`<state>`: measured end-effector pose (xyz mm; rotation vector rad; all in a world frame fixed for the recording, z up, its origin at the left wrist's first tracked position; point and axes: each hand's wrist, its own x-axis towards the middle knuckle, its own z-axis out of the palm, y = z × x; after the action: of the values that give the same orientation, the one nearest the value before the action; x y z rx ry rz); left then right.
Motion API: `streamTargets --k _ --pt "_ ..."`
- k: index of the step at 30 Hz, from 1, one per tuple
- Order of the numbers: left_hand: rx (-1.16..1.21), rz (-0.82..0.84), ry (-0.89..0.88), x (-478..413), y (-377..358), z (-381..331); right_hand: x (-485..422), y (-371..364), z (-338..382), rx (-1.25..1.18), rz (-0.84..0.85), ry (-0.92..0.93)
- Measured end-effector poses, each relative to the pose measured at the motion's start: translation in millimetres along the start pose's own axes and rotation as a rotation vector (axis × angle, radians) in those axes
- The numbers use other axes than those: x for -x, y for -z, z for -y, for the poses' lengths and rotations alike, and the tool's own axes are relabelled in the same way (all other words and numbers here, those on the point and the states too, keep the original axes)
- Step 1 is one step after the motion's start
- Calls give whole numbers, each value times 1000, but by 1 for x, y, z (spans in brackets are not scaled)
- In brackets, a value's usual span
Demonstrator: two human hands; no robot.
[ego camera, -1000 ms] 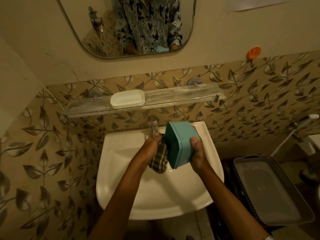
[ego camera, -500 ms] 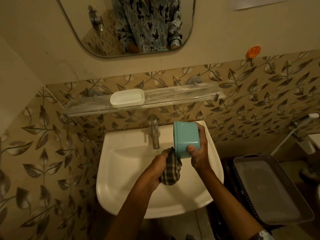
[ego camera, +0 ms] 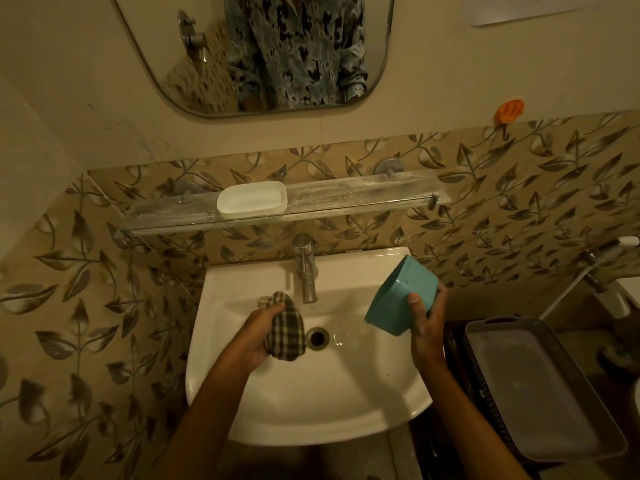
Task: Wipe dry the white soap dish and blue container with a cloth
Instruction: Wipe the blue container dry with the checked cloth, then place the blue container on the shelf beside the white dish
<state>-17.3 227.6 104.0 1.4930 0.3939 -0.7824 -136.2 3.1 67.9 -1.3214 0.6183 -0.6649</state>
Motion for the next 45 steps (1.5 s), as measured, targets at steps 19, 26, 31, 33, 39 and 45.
streamTargets --k 19,26,31,33,39,45 --pt "107 -169 -117 -141 9 -36 5 1 -19 -186 144 -186" --pt "77 -161 -145 -117 25 -12 2 -18 -3 -360 216 -194" --pt "-77 148 -232 -42 -2 -15 -1 -43 19 -487 274 -191" --pt "-111 251 -327 -11 -16 -19 -3 -51 28 -530 298 -199" --pt "-48 246 -681 54 -42 -54 -14 -68 62 -513 424 -51" --pt "-97 85 -902 61 -48 -99 -45 -74 103 -58 456 284"
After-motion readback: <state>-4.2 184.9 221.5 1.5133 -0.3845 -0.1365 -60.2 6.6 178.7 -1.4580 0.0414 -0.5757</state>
